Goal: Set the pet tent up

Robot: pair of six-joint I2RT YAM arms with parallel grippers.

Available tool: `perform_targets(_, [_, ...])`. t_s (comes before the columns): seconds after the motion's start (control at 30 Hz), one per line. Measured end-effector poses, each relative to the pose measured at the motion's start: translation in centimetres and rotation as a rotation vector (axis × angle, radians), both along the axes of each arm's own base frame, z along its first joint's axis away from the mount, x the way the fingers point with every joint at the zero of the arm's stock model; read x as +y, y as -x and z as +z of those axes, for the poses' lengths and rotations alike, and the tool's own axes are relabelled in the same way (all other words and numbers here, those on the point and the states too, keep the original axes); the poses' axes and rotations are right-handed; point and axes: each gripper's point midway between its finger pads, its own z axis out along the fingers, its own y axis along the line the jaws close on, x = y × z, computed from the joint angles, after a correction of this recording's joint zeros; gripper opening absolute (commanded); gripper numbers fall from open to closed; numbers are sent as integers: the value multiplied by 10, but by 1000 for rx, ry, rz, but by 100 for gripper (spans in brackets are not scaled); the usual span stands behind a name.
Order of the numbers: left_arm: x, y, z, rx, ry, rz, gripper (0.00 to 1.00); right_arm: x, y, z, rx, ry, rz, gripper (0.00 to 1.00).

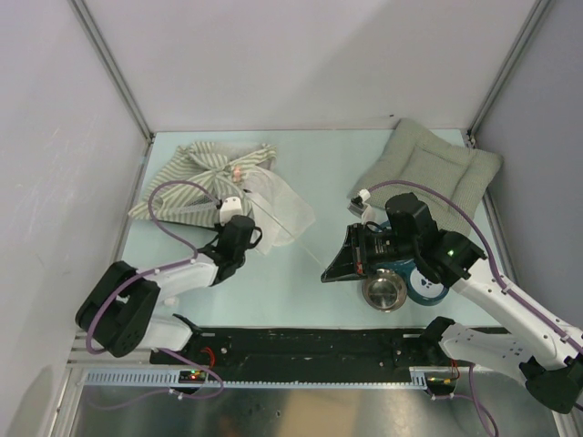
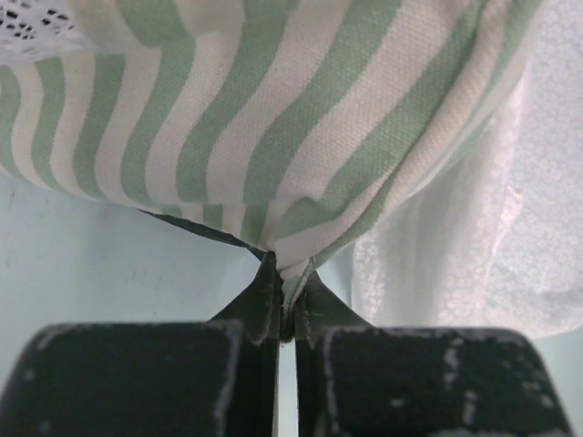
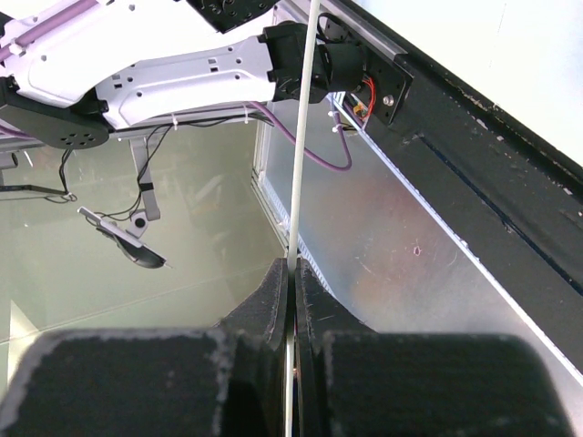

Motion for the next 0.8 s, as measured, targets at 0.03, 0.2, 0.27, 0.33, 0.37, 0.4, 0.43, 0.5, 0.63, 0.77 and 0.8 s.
perform_targets(0.03, [-1, 0, 1, 0, 2, -5, 0, 0, 0, 0, 0, 0, 0, 0])
perform_targets(0.2, [-15, 1, 17, -23, 51, -90, 0, 4, -3, 8, -45, -41, 3, 0])
perform_targets(0.27, [-22, 3, 31, -49, 83, -136, 0, 8, -4, 11, -76, -72, 6, 0])
perform_targets(0.33, [-28, 6, 49, -86, 120, -178, 0, 12, -5, 10, -105, -102, 13, 0])
perform_targets(0.37, [-29, 9, 57, -105, 136, -194, 0, 15, -4, 8, -116, -112, 18, 0])
perform_targets(0.4, [-29, 12, 64, -123, 150, -206, 0, 17, -4, 6, -125, -120, 22, 0])
perform_targets(0.43, [-28, 15, 69, -139, 160, -213, 0, 20, -3, 3, -133, -127, 26, 0])
perform_targets(0.5, [-25, 24, 76, -163, 175, -232, 0, 25, -1, -1, -146, -141, 37, 0])
perform_targets(0.63, [-22, 38, 78, -175, 178, -276, 0, 35, 4, -8, -172, -180, 61, 0])
perform_targets(0.77, [-27, 46, 81, -179, 185, -335, 0, 45, 7, -5, -196, -226, 75, 0])
perform_targets(0.8, [-28, 47, 83, -185, 189, -350, 0, 47, 7, -4, -202, -237, 77, 0])
